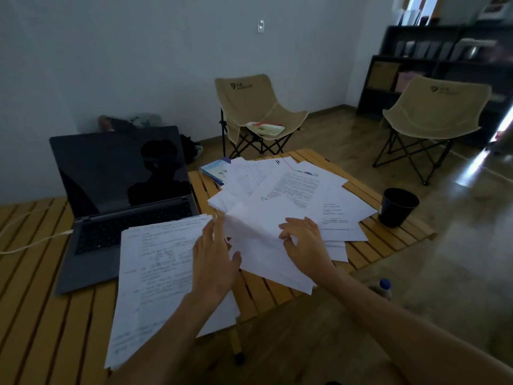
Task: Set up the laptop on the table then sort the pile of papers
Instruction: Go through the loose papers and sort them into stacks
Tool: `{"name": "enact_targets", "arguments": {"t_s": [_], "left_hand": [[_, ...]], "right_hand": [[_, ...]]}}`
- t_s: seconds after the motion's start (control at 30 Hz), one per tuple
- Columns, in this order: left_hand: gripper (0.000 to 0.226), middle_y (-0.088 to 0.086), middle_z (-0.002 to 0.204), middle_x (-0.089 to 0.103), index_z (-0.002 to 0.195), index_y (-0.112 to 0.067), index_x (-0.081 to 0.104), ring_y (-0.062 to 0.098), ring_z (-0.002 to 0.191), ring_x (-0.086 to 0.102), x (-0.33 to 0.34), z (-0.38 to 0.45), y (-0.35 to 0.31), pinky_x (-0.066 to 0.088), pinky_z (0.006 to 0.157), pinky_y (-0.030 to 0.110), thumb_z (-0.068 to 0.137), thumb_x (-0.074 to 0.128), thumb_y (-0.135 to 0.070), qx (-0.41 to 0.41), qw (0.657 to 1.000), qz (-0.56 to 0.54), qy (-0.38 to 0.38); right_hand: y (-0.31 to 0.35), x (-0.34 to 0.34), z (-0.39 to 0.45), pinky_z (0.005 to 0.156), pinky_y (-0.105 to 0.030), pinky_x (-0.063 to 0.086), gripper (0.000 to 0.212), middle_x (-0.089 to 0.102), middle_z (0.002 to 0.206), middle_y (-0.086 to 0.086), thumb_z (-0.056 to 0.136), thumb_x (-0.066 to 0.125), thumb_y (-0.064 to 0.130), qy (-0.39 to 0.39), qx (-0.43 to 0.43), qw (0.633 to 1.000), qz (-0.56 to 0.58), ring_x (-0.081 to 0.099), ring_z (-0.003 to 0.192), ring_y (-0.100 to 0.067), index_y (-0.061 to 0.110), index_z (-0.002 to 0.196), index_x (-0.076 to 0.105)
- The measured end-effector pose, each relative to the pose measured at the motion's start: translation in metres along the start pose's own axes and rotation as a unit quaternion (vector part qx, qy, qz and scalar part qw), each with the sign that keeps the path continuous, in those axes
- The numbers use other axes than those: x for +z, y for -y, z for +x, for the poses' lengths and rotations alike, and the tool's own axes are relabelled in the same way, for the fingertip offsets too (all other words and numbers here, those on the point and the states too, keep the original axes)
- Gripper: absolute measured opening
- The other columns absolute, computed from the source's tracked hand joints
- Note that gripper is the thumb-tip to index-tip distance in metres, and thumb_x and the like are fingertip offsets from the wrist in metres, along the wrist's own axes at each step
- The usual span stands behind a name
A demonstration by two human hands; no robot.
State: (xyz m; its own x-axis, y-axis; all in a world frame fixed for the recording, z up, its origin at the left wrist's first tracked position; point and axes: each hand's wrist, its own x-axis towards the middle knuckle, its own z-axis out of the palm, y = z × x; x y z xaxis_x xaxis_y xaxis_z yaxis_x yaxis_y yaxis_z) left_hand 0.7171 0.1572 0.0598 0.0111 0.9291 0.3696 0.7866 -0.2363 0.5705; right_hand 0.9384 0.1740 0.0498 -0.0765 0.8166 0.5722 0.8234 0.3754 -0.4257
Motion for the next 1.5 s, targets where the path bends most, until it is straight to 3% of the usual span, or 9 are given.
{"name": "enact_targets", "arguments": {"t_s": [0.2, 0.37, 0.5, 0.9, 1.03, 1.17, 1.3, 1.37, 1.5], "left_hand": [[0.018, 0.008, 0.104, 0.065, 0.095, -0.013, 0.065, 0.028, 0.111, 0.052, -0.036, 0.000, 0.004, 0.039, 0.100, 0.053, 0.078, 0.071, -0.015, 0.111, 0.988, 0.067, -0.089], [0.026, 0.006, 0.089, 0.062, 0.086, -0.011, 0.065, 0.024, 0.081, 0.056, -0.108, -0.047, -0.019, 0.041, 0.075, 0.034, 0.066, 0.071, 0.004, 0.336, 0.923, 0.175, -0.071], [0.048, 0.006, 0.079, 0.056, 0.083, -0.011, 0.072, 0.023, 0.072, 0.051, -0.101, -0.079, 0.030, 0.048, 0.058, 0.035, 0.041, 0.083, 0.007, 0.208, 0.931, 0.291, 0.069], [0.080, 0.020, 0.094, 0.065, 0.105, 0.005, 0.071, 0.027, 0.061, 0.064, -0.052, -0.050, 0.037, 0.056, 0.051, 0.038, 0.027, 0.088, -0.005, 0.106, 0.893, 0.363, 0.244], [0.075, 0.013, 0.152, 0.025, 0.153, -0.008, 0.020, 0.026, 0.127, 0.045, -0.063, -0.055, 0.033, 0.038, 0.106, 0.040, 0.089, 0.057, -0.025, 0.067, 0.877, 0.371, 0.296], [0.083, -0.002, 0.159, 0.005, 0.155, -0.020, 0.006, 0.017, 0.139, 0.028, -0.074, -0.062, 0.029, 0.026, 0.114, 0.034, 0.091, 0.036, -0.063, 0.022, 0.885, 0.319, 0.338], [0.086, -0.002, 0.148, 0.040, 0.146, -0.028, 0.034, 0.012, 0.117, 0.053, -0.081, -0.052, 0.017, 0.043, 0.101, 0.032, 0.078, 0.033, -0.080, -0.128, 0.959, -0.008, 0.255], [0.074, 0.010, 0.132, 0.057, 0.132, -0.020, 0.047, 0.022, 0.102, 0.065, -0.080, -0.028, 0.020, 0.050, 0.095, 0.043, 0.081, 0.035, -0.073, -0.290, 0.895, -0.304, 0.153], [0.096, 0.026, 0.125, 0.060, 0.131, 0.001, 0.045, 0.043, 0.111, 0.061, -0.102, 0.009, 0.064, 0.049, 0.093, 0.057, 0.081, 0.041, -0.080, -0.463, 0.621, -0.624, 0.103]], "right_hand": [[0.015, -0.027, -0.011, 0.122, -0.046, 0.021, 0.020, 0.062, 0.137, -0.001, 0.088, 0.068, -0.002, 0.018, 0.135, 0.980, 0.144, 0.035, 0.146, -0.019, 0.015, 0.078, 0.069], [0.049, -0.033, -0.006, 0.108, -0.032, 0.033, 0.041, 0.048, 0.150, -0.003, 0.082, 0.057, -0.015, 0.074, 0.159, 0.966, 0.190, 0.037, 0.140, -0.017, 0.016, 0.105, 0.071], [0.055, -0.007, 0.006, 0.122, -0.036, 0.020, 0.061, 0.028, 0.161, -0.006, 0.091, 0.052, -0.001, 0.280, 0.126, 0.951, 0.039, 0.024, 0.149, -0.023, 0.020, 0.148, 0.043], [-0.031, 0.028, 0.076, 0.115, -0.049, 0.026, 0.060, 0.033, 0.157, -0.012, 0.098, 0.046, 0.049, 0.283, 0.211, 0.914, -0.199, 0.030, 0.144, -0.031, 0.011, 0.144, 0.041], [-0.027, 0.029, 0.076, 0.101, -0.046, 0.037, 0.037, 0.061, 0.127, -0.010, 0.101, 0.041, 0.038, 0.255, 0.152, 0.911, -0.285, 0.052, 0.120, -0.031, 0.011, 0.125, 0.053], [-0.010, 0.018, 0.068, 0.094, -0.038, 0.040, 0.035, 0.069, 0.115, -0.009, 0.094, 0.042, 0.006, 0.219, 0.103, 0.919, -0.312, 0.061, 0.107, -0.029, 0.014, 0.125, 0.055], [0.053, 0.005, 0.046, 0.103, -0.037, 0.037, 0.051, 0.064, 0.128, -0.004, 0.090, 0.049, -0.002, 0.176, 0.000, 0.960, -0.217, 0.058, 0.118, -0.025, 0.018, 0.137, 0.055], [0.085, 0.003, 0.025, 0.103, -0.040, 0.044, 0.052, 0.066, 0.130, -0.004, 0.083, 0.064, -0.001, 0.155, -0.089, 0.966, -0.185, 0.060, 0.122, -0.025, 0.015, 0.132, 0.061], [0.113, 0.012, -0.023, 0.090, -0.036, 0.056, 0.058, 0.071, 0.121, -0.001, 0.065, 0.083, 0.029, 0.221, -0.197, 0.931, -0.214, 0.067, 0.113, -0.021, 0.018, 0.120, 0.067]]}}
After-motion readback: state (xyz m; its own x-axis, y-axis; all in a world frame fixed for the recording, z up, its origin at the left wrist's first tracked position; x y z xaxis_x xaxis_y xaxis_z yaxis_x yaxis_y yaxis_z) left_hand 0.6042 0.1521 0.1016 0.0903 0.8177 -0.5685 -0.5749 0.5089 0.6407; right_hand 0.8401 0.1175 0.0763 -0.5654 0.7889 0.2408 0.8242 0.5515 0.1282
